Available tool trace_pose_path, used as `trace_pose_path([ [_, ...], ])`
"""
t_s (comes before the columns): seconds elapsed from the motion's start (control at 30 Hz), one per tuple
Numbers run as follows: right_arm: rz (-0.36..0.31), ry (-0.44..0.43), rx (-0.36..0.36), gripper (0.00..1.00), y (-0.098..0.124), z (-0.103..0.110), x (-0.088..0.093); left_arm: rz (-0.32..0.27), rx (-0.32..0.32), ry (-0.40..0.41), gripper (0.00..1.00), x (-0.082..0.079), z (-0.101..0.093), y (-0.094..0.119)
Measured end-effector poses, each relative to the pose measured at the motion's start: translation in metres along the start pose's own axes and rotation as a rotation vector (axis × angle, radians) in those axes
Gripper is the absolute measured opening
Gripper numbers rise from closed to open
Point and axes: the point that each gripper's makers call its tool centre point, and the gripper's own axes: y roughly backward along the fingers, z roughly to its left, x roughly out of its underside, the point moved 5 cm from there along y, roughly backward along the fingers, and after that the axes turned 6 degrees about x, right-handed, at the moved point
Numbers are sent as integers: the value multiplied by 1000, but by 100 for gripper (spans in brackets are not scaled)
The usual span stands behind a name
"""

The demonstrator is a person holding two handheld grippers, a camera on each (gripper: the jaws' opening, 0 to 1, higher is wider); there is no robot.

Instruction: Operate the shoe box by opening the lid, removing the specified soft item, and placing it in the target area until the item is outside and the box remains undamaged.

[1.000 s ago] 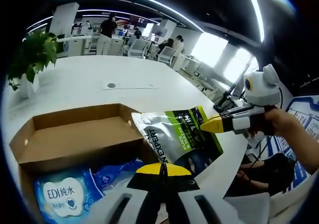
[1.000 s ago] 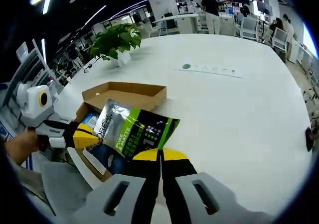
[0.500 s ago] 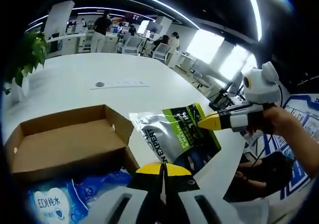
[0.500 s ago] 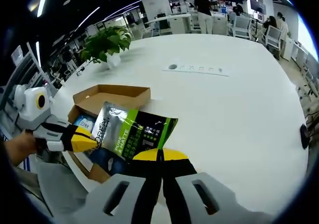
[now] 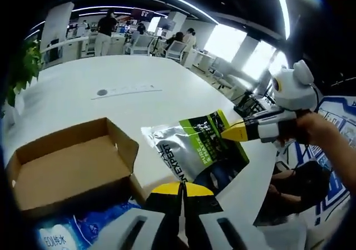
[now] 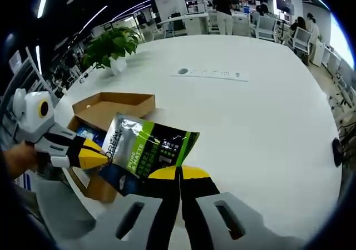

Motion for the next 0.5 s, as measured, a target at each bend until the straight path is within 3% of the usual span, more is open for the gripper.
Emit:
trace_pose_path([
  [0.5, 29, 1, 35, 0, -30, -19, 12, 151, -25, -110, 0, 0, 11, -36],
])
